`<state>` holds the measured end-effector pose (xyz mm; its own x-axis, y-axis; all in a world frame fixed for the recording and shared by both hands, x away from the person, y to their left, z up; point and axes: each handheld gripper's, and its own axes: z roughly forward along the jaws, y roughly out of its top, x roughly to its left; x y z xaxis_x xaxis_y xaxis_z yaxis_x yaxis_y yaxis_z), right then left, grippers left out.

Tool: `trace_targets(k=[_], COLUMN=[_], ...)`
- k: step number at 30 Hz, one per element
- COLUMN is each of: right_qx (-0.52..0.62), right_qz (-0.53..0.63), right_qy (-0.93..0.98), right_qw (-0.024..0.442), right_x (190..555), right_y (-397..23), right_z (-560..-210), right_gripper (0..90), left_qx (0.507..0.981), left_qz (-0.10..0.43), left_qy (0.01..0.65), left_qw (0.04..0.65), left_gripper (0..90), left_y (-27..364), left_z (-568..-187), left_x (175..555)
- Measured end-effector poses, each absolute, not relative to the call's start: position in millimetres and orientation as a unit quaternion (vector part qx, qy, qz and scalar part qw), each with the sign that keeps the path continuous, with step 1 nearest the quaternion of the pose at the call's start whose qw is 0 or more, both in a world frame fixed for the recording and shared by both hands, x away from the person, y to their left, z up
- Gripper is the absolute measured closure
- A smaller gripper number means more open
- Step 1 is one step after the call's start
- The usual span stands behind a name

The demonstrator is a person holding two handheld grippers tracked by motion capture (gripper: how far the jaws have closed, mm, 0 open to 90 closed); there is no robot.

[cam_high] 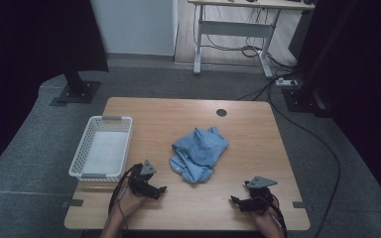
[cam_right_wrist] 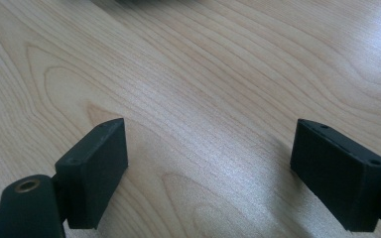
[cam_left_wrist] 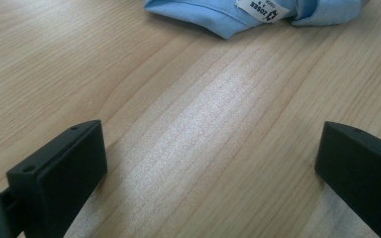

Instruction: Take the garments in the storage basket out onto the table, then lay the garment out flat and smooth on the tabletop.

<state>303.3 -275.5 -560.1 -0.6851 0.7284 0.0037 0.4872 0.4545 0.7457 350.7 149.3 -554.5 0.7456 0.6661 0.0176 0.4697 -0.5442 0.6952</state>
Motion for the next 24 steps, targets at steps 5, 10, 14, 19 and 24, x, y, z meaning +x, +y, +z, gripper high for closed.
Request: trace_targets(k=[5, 10, 14, 19, 24], right_qx=[0.362, 0.362, 0.362, 0.359, 0.36], right_qz=[0.376, 0.376, 0.376, 0.377, 0.378], right_qy=[0.838, 0.838, 0.838, 0.839, 0.838], right_qw=[0.16, 0.16, 0.159, 0.158, 0.158], right_x=[303.0, 303.0, 302.7, 302.5, 302.6], right_y=[-275.4, -275.4, -275.4, -275.5, -275.8], right_z=[-560.2, -560.1, -560.1, -560.1, -560.1], right_gripper=[14.2, 14.1, 14.1, 14.2, 14.9], left_qx=[0.867, 0.864, 0.862, 0.857, 0.855], left_qz=[0.141, 0.143, 0.146, 0.15, 0.152], left_qy=[0.328, 0.333, 0.336, 0.341, 0.34], left_qw=[0.348, 0.349, 0.35, 0.355, 0.36], left_gripper=[0.0, 0.5, 1.7, 7.8, 11.6], left_y=[150.0, 150.2, 151.0, 153.0, 154.0], left_z=[-554.6, -554.5, -554.2, -553.6, -553.2], left_x=[349.4, 348.9, 348.8, 348.5, 348.2])
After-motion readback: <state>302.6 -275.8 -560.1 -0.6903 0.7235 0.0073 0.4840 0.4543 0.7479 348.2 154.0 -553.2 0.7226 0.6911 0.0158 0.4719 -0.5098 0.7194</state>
